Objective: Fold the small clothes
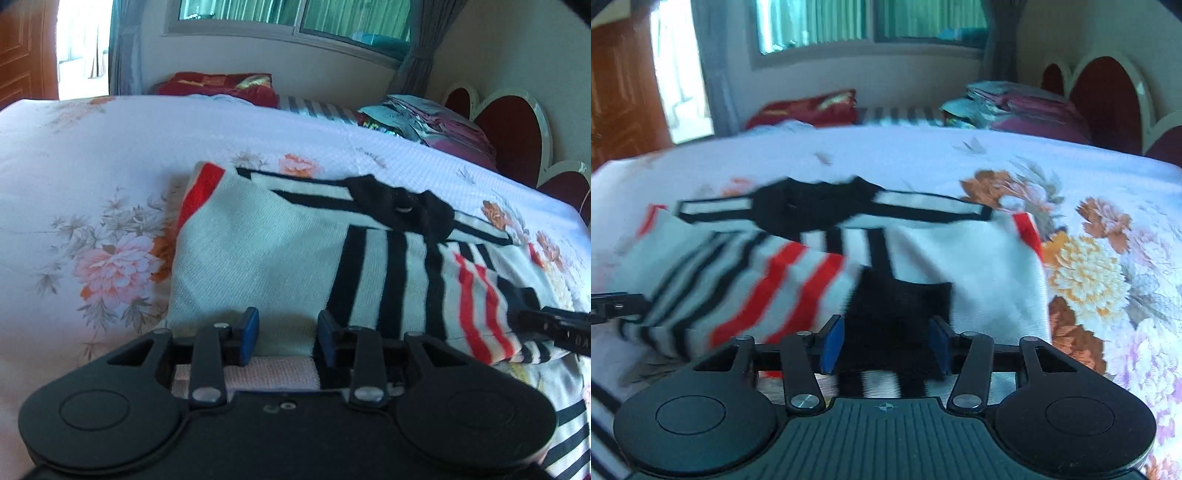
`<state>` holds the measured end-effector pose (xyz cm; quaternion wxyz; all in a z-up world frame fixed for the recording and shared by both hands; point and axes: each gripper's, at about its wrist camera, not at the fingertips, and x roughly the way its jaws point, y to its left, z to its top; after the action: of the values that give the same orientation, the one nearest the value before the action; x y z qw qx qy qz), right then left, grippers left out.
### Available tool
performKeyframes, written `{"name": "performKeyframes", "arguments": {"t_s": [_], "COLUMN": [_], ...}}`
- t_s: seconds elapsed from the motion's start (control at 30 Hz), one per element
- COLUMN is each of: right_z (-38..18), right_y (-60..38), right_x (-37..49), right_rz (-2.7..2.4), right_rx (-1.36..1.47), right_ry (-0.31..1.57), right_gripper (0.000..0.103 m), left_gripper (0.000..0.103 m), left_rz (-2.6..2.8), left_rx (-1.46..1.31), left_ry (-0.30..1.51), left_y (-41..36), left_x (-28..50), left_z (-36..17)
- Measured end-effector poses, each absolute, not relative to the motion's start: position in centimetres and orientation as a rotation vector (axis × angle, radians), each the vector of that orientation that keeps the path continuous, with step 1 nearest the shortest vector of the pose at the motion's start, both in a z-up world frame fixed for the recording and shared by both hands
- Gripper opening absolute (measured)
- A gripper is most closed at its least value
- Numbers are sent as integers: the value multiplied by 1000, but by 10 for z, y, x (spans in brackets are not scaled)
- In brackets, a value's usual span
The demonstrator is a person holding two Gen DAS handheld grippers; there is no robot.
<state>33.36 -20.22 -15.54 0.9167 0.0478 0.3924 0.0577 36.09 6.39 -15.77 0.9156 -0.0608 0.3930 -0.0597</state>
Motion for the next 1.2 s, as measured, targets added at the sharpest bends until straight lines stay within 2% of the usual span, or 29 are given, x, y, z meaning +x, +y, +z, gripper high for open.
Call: {"name": "performKeyframes", "arguments": {"t_s": [0.23, 0.47, 0.63, 0.83, 0.97, 1.2], "right_z": [-149, -145, -154, -168, -178, -163], "right_y": [-179, -179, -178, -182, -196, -208], "right_x": [314, 303, 290, 273, 267, 256], "right_rz": [226, 281, 330, 373, 297, 343], "right_rx": [122, 152, 138, 87, -43, 69], "right_ry": [820, 815, 853, 881, 856, 863], "right_gripper": [51, 50, 47, 47, 47, 47], "left_gripper": [47, 47, 47, 49, 51, 49], "left_rz": [-194, -226, -227, -209, -172, -89], "left_rx": [-122, -116, -100, 15, 70, -7], "left_ry": [790, 829, 874, 861, 857, 891], "left_y": [33, 3, -9, -19, -11, 11], "left_x": [333, 319, 306, 289, 278, 264], "left_z": [-142, -145, -161, -171, -172, -160]}}
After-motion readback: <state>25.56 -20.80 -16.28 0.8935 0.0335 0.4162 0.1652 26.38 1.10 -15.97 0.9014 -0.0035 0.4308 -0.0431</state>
